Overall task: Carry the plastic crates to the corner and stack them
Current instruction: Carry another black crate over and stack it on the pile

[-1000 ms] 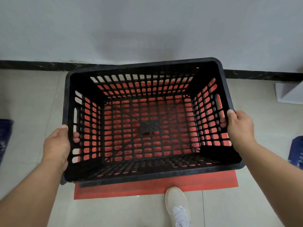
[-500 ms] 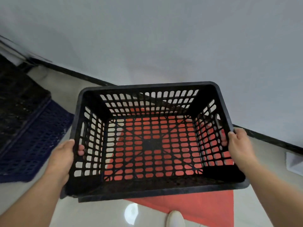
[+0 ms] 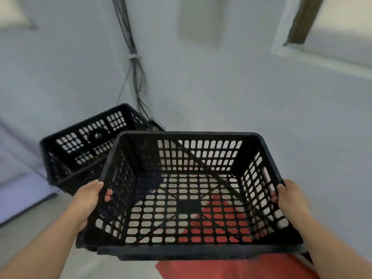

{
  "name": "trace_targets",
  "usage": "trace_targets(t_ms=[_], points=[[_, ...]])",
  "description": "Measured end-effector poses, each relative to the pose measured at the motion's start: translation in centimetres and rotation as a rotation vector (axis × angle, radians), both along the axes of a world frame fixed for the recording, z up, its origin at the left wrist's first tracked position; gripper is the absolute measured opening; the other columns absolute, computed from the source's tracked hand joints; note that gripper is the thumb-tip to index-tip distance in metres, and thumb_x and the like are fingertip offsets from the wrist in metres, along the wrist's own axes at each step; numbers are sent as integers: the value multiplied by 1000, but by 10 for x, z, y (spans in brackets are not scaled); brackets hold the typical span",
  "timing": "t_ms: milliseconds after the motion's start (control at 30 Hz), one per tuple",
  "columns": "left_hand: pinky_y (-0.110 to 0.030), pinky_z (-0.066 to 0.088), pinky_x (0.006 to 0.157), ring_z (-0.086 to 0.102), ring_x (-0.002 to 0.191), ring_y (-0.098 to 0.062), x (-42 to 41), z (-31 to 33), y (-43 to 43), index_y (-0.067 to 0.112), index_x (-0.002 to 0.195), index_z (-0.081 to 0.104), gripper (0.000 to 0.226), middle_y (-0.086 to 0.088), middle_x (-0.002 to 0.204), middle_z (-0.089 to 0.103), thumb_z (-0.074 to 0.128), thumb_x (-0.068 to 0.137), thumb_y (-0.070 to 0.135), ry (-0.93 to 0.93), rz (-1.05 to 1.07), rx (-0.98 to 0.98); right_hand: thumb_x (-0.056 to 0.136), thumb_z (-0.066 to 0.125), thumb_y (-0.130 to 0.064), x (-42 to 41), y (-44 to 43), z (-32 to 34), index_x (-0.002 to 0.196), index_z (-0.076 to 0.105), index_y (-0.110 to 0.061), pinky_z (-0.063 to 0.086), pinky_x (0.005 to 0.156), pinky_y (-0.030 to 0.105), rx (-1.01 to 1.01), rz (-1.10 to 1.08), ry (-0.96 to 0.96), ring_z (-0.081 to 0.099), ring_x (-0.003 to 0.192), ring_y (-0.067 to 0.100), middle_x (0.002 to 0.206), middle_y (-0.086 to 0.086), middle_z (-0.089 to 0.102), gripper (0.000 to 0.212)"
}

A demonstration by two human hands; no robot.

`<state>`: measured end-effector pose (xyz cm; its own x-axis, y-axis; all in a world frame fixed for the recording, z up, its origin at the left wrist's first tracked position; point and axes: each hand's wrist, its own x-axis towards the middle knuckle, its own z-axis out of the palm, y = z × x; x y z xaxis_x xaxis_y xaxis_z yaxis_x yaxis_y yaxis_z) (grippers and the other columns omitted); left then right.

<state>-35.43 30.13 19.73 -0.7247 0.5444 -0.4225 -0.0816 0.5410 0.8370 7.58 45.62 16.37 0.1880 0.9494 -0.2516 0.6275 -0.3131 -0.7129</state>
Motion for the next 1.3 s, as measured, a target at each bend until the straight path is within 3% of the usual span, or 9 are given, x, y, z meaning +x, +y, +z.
trace_targets(t_ms=[100,167,233,300,533,767,933,1133,1300], points=[[-46,46,82,54,71,-26,-20,51,-15,-4,101,61,36,-14,78,62,36,101,22,23,28,19,97,38,-14,-28,24,51,105,58,-1,49,72,36,64,133,-42,63,83,34,91,20,66,25],[-49,48,86,55,72,-28,-33,78,-24,-3,95,62,38,-14,77,63,36,101,24,51,51,41,96,39,-15,-49,40,83,105,59,-2,50,72,36,95,198,-44,63,82,33,94,20,67,26],[-41,47,76,54,68,-27,-47,102,-32,-1,92,62,36,-14,75,62,36,101,22,88,89,66,96,39,-14,-74,54,113,100,60,-3,48,67,33,125,248,-36,60,75,30,92,21,67,24],[-35,43,65,51,64,-25,-62,122,-38,0,90,59,32,-14,74,60,35,101,18,108,125,107,96,39,-13,-101,66,139,92,58,-6,51,71,36,151,284,-15,59,73,30,90,22,66,20],[-32,36,54,46,59,-22,-129,165,-58,3,85,56,32,-13,72,57,34,102,18,129,258,149,92,41,-1,-211,97,195,91,57,5,53,78,42,170,405,-64,64,74,32,85,19,66,17],[-32,37,52,46,58,-23,-198,172,-60,2,83,58,34,-14,70,56,36,101,20,117,377,144,90,43,1,-314,128,205,94,58,6,53,80,44,178,481,-51,66,80,34,86,20,67,17],[-38,42,66,49,61,-25,-239,164,-47,3,77,58,35,-15,70,58,39,100,22,109,476,128,89,39,-2,-371,159,198,94,59,3,52,75,41,157,500,19,65,71,31,80,15,66,21],[-27,38,45,46,55,-24,-264,149,-10,1,82,60,33,-12,67,56,37,98,20,148,518,61,91,36,-6,-432,211,182,94,58,-1,44,58,30,166,565,77,60,62,26,79,14,65,23],[-33,35,54,50,59,-26,-285,133,23,-1,84,64,33,-14,68,60,40,94,19,179,582,17,92,37,-7,-476,256,169,93,57,-5,42,56,29,130,612,113,57,61,23,78,13,63,21]])
